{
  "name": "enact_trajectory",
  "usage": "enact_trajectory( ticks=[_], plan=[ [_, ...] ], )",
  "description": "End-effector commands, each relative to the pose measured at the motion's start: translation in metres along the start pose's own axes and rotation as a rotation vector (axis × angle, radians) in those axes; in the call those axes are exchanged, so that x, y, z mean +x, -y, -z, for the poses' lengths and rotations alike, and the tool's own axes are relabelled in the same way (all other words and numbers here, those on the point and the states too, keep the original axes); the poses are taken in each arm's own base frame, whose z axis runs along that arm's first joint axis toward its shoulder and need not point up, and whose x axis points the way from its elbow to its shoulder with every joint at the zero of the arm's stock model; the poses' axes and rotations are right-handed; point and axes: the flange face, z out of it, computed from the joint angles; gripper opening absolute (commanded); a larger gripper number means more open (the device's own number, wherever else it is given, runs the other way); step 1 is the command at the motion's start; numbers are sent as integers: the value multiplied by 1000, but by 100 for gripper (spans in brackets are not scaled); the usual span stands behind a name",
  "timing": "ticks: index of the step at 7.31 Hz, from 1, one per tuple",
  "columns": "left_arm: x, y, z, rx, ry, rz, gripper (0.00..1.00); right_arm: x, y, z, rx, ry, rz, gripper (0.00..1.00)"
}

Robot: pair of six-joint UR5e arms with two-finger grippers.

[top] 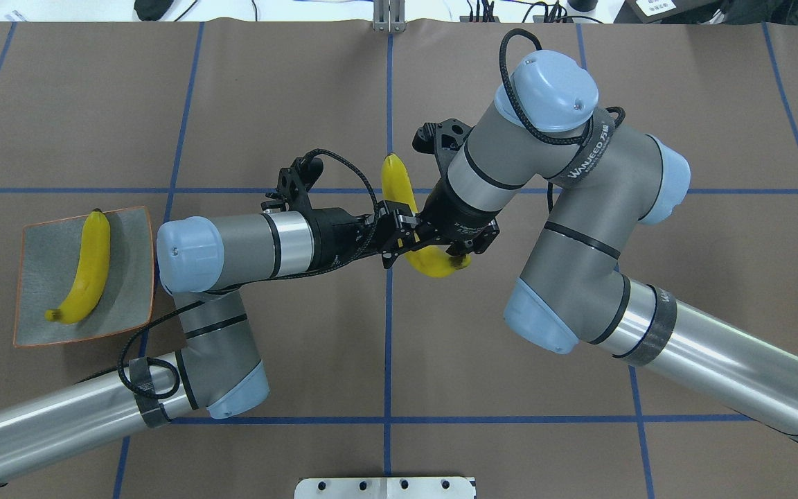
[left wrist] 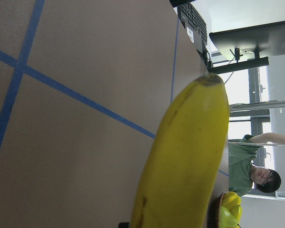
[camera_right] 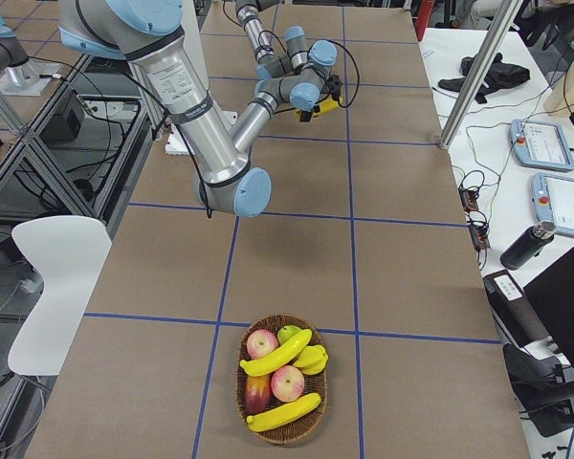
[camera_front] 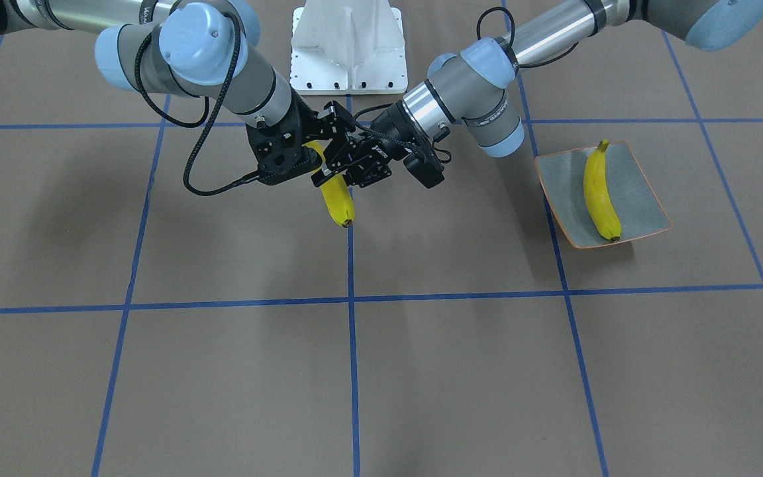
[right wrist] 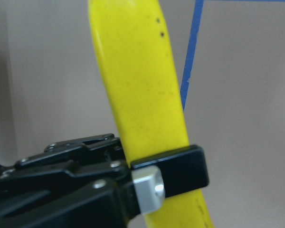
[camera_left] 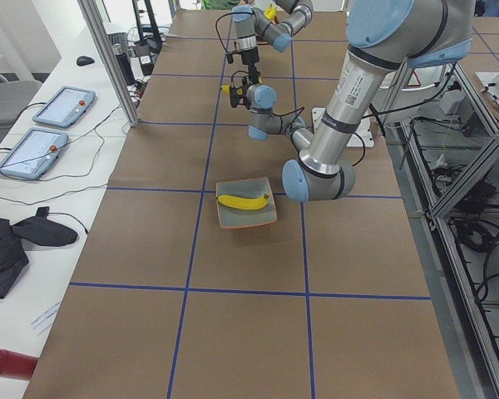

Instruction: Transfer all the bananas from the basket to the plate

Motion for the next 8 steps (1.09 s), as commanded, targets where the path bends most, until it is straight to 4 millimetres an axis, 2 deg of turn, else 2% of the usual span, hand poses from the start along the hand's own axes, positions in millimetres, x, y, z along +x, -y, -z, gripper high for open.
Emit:
enact_trajectory(
  ticks=[1,3,5,7,8],
  plan=[
    [-7,1,-1,1,15,-5,0,1,4,13,12,11,-8,99],
    [-15,7,-3,5,32,-5,0,-1,-2,23,11,30,4,99],
    [-22,20,-3,10,53,-6,0,1,-6,43,-2,62,-2,99],
    [-25,37,1,5,70,-8,0,29,-13,63,10,63,-21,99],
    [-28,42,1,12,77,-8,0,35,-9,76,16,72,-29,99]
  ],
)
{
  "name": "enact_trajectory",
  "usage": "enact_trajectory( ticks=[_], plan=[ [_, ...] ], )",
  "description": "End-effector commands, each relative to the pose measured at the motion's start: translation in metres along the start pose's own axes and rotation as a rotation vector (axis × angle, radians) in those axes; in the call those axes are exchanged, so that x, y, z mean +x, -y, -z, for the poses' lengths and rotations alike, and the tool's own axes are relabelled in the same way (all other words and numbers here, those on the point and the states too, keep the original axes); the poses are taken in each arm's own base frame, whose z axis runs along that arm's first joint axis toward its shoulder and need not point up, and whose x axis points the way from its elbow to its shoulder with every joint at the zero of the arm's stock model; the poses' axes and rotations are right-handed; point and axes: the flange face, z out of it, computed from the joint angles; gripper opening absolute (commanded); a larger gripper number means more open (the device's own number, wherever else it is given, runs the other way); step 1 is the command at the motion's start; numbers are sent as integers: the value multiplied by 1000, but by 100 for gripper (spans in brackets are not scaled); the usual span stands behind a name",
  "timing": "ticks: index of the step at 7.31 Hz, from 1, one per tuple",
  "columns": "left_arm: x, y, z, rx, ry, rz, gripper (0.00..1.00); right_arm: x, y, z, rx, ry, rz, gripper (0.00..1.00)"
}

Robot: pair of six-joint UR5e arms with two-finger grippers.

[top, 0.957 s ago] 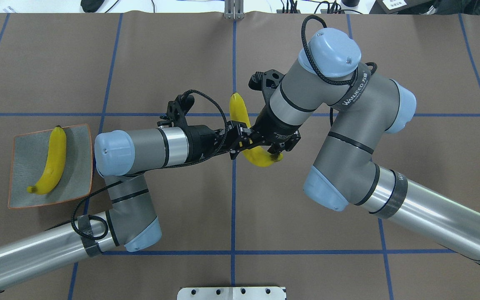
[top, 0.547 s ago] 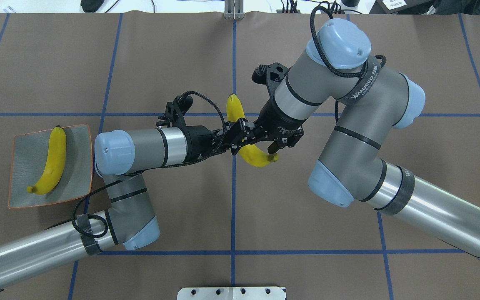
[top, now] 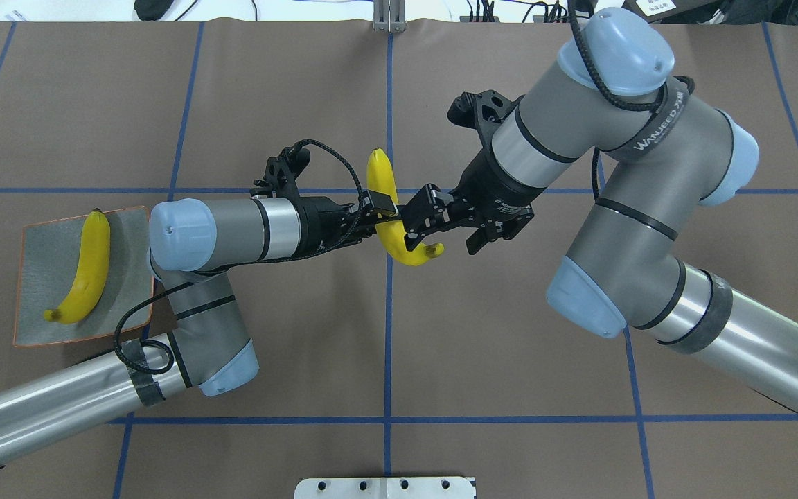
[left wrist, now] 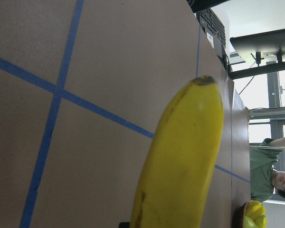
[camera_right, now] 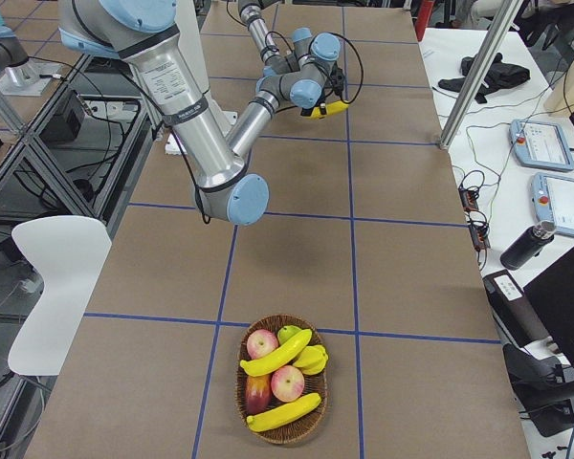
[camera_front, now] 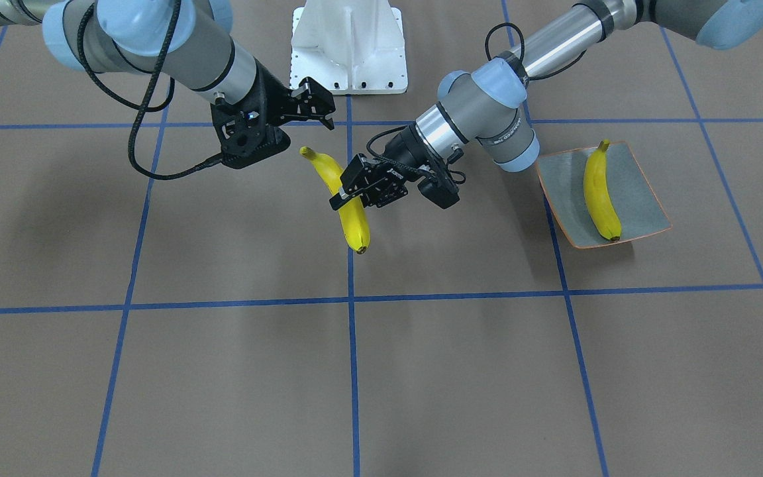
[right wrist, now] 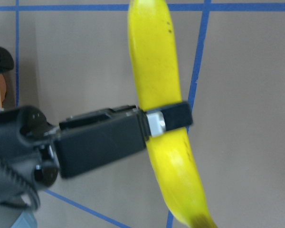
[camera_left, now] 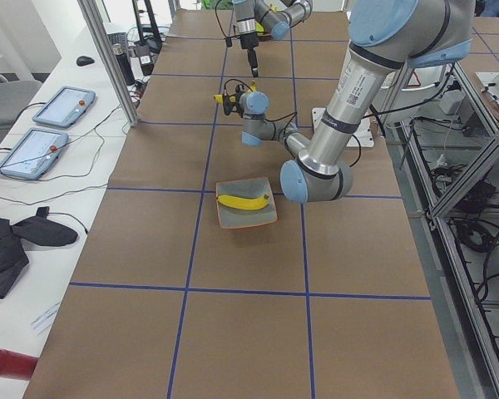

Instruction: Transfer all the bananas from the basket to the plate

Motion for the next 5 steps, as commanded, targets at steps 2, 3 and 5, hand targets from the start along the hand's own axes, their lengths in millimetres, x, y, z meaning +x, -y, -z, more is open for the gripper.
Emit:
enact_trajectory(
  ticks=[2,3,5],
  plan=[
    [-6,36,8,29,29,-3,0,45,5,48,32,8,-39,99],
    [-2,64,20,18,52,-31,0,70,16,70,77,-8,-69,99],
    [-12,127,65,-34,156,-31,0,109,30,83,144,-66,-69,99]
  ],
)
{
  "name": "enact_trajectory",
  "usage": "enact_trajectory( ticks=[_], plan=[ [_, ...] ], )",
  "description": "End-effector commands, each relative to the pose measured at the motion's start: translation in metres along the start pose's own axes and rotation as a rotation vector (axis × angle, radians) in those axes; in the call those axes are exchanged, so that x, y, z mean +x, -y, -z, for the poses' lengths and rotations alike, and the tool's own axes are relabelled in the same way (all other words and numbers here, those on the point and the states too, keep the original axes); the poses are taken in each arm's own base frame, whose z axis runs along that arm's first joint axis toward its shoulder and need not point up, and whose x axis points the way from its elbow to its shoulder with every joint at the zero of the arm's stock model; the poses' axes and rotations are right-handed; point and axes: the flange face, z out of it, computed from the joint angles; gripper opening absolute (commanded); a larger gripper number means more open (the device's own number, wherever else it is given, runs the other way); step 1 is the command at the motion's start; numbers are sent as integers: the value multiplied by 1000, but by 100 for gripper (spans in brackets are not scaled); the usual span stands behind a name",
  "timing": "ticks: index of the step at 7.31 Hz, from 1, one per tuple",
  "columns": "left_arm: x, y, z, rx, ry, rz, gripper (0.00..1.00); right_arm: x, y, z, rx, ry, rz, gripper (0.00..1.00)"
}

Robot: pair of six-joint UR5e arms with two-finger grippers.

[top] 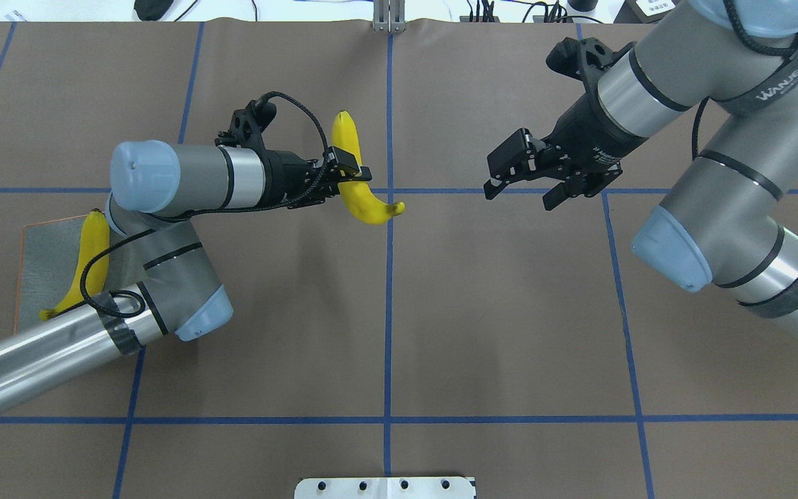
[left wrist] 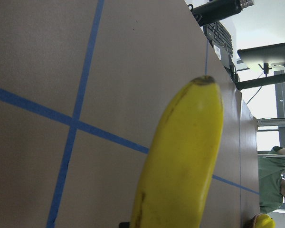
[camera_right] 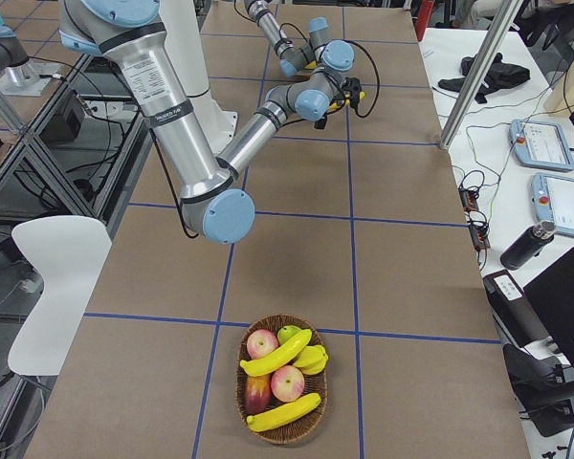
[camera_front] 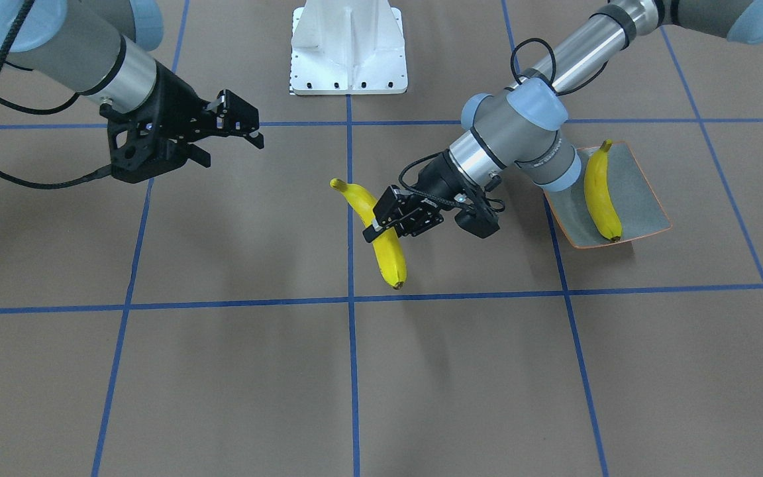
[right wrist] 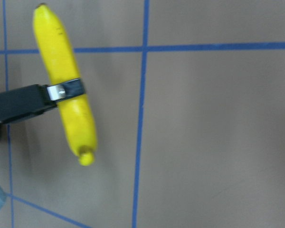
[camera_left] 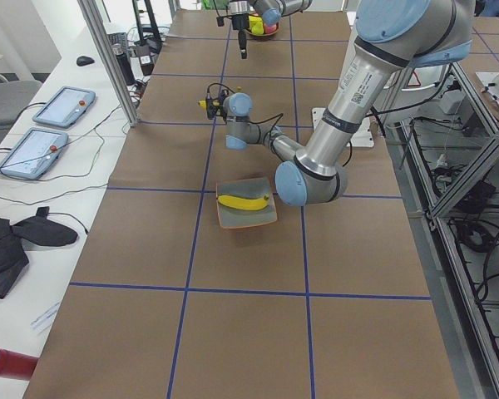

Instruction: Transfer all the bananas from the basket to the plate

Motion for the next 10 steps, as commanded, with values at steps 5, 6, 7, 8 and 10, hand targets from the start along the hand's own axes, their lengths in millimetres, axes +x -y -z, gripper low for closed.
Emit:
enact_trajectory(
  ticks=[5,6,7,8,10],
  plan=[
    [-112,86,201,-241,160,-49,0,71,23,-8,77,-133,23,99],
    [-133,79,216,-259,177,-61,0,75,23,-10,82,-142,19,99],
    [-159,69,232,-264,201,-71,0,78,23,-11,80,-146,15,99],
    [-177,64,242,-266,221,-59,0,78,23,-11,81,-147,15,99],
    [-190,58,248,-268,236,-46,0,79,21,-14,77,-150,14,99]
  ],
)
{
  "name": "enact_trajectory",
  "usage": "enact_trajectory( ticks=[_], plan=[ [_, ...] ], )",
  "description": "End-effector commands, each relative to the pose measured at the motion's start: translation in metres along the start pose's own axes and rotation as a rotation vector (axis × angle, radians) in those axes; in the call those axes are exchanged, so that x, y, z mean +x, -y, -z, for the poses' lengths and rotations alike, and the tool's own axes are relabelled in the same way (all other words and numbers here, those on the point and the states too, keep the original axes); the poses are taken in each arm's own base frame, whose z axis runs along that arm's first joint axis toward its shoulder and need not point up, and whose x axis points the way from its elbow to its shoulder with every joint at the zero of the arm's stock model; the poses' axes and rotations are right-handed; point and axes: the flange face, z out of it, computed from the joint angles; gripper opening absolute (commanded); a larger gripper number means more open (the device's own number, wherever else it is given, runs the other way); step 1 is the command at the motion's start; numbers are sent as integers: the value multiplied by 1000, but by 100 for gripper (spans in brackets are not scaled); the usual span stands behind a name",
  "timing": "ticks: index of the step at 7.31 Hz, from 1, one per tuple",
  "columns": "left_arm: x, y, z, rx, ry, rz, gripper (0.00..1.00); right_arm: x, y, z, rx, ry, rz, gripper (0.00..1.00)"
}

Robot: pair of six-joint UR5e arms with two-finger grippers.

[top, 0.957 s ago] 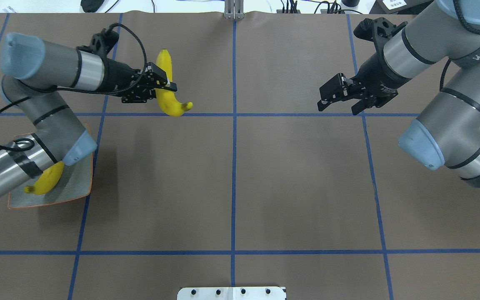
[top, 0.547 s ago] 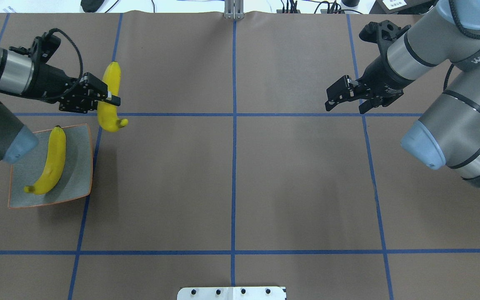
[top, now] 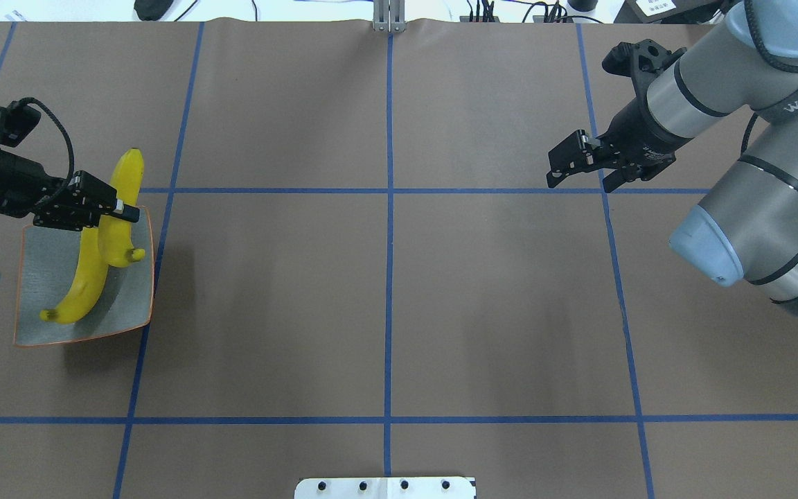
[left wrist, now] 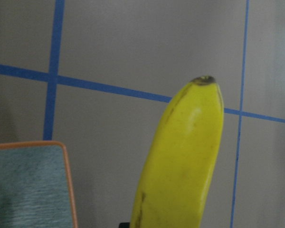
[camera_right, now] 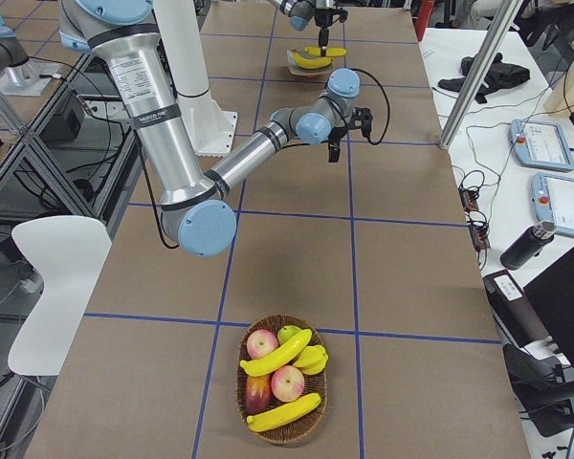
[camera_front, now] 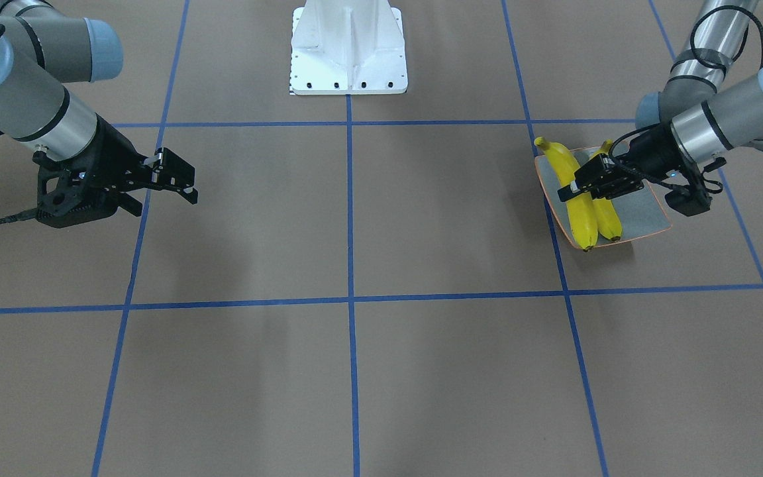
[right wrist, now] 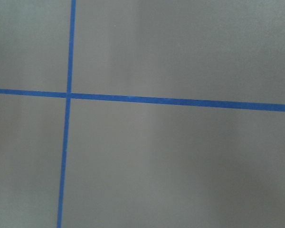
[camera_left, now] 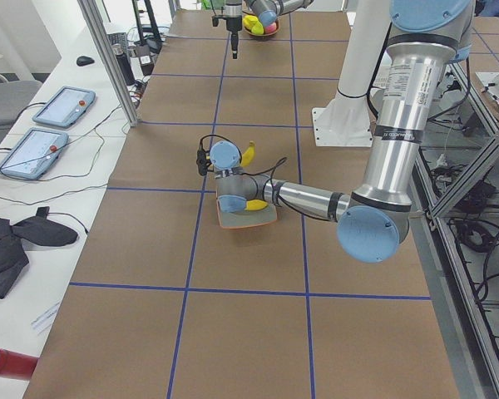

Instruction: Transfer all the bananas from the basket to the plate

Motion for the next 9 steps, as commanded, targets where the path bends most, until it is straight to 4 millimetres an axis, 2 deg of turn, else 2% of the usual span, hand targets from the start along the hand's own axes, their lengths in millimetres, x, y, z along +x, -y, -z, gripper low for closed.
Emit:
enact_trajectory(
  ticks=[1,3,5,6,7,8,9],
  plan=[
    [-12,-9,-3,-14,14,11,0,0,-1,-2,-2,-2,0,99],
    [-26,-14,-3,-18,29,30,0,1,-1,-2,-3,-3,-1,99],
    [-30,-17,-10,-31,37,35,0,-1,-1,-2,-3,-1,2,99],
    [-39,-23,-15,-43,50,15,14,-1,-2,-3,-5,-2,2,99],
    [-53,-25,-16,-45,68,-26,22,0,0,-6,-7,-5,-1,99],
    [-57,-24,-17,-44,73,-25,43,0,0,-6,-8,-5,-1,99],
    [-56,-24,-17,-44,71,-27,99,-2,0,-6,-7,-3,1,99]
  ],
)
